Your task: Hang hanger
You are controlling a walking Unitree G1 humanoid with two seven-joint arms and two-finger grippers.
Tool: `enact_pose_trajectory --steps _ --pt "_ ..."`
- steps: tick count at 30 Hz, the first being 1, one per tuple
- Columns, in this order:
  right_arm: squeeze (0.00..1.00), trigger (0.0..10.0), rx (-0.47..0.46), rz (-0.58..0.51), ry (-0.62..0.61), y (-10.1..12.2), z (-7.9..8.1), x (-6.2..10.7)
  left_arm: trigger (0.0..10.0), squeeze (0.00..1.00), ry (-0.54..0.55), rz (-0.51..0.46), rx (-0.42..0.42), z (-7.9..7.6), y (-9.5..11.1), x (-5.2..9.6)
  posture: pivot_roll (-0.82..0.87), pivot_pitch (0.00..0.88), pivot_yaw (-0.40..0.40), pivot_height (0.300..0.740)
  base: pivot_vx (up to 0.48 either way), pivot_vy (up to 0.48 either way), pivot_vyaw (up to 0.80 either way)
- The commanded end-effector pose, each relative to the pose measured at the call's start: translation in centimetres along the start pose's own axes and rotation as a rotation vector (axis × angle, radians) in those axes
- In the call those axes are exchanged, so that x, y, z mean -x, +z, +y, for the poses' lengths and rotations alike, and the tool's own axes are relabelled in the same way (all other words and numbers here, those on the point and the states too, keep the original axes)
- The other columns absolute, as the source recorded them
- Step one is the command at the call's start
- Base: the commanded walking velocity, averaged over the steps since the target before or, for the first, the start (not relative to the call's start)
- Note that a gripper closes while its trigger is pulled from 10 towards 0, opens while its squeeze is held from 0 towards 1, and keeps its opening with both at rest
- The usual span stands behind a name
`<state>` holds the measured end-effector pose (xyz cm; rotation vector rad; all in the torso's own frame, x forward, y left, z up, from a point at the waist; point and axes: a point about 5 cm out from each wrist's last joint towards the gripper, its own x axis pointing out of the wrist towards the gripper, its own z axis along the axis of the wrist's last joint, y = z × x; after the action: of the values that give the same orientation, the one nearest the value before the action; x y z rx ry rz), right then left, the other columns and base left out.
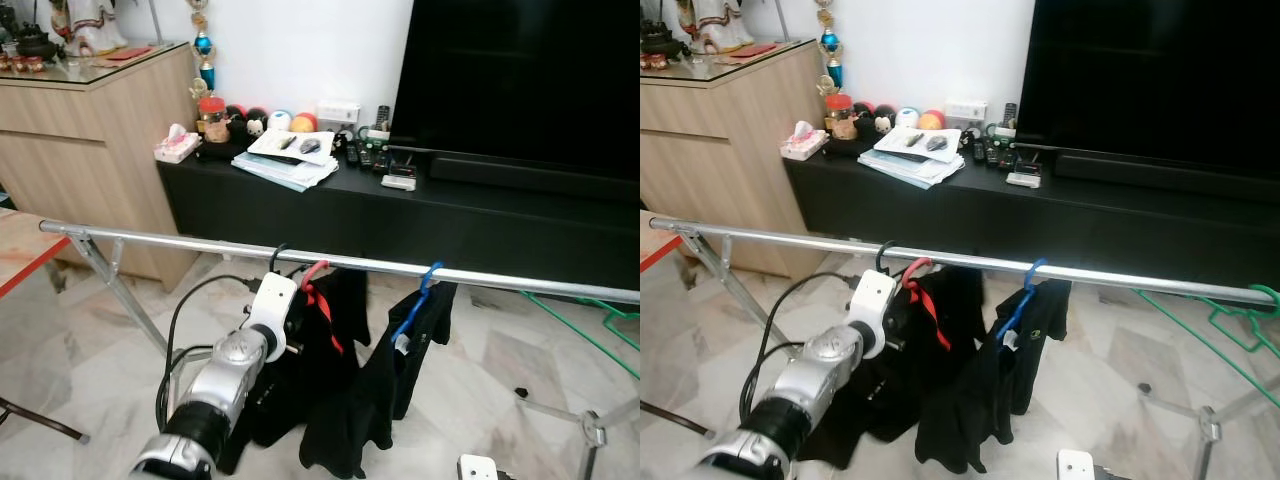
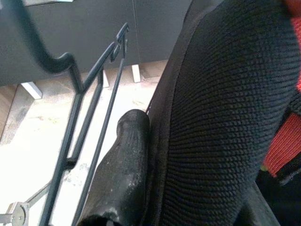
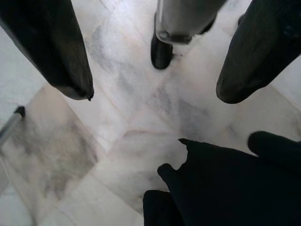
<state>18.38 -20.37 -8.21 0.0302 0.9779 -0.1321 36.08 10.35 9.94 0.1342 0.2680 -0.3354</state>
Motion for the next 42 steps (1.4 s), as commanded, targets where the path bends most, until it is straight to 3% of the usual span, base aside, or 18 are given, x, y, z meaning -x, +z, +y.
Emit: enact_pose_trajectory --steps 1,11,18,25,32,42 --pt "0.00 10.0 0.000 0.002 -0.003 0.1 -0.2 0.0 10.0 0.00 0.010 -0.023 -0.004 -0.1 0.7 -0.3 -0.02 0.000 -0.035 0.740 0.000 0.000 0.00" --pt "0.00 10.0 0.024 -0.003 -0.012 0.4 -1.0 0.0 10.0 0.00 0.131 0.022 0.102 -0.7 2.3 -1.9 -0.04 0.000 -0.077 0.740 0.000 0.000 0.00" --pt "0.00 10.0 0.025 -0.002 -0.017 0.3 -1.1 0.0 10.0 0.00 0.137 -0.003 0.112 -1.4 3.6 -2.4 -0.05 0.000 -0.085 0.740 0.000 0.000 0.00" --pt "0.00 10.0 0.009 -0.002 -0.026 0.3 -1.0 0.0 10.0 0.00 0.231 0.073 0.100 -0.5 3.2 -2.4 -0.06 0.000 -0.080 0.740 0.000 0.000 0.00" --pt "0.00 10.0 -0.007 -0.004 -0.030 0.3 -0.8 0.0 10.0 0.00 0.258 0.072 0.133 0.0 3.7 -2.4 -0.07 0.000 -0.062 0.740 0.000 0.000 0.00" --pt "0.00 10.0 -0.109 -0.006 -0.034 -0.8 1.2 0.1 10.0 0.00 0.282 0.058 0.130 2.3 4.0 -2.0 -0.09 0.000 0.063 0.740 0.000 0.000 0.00"
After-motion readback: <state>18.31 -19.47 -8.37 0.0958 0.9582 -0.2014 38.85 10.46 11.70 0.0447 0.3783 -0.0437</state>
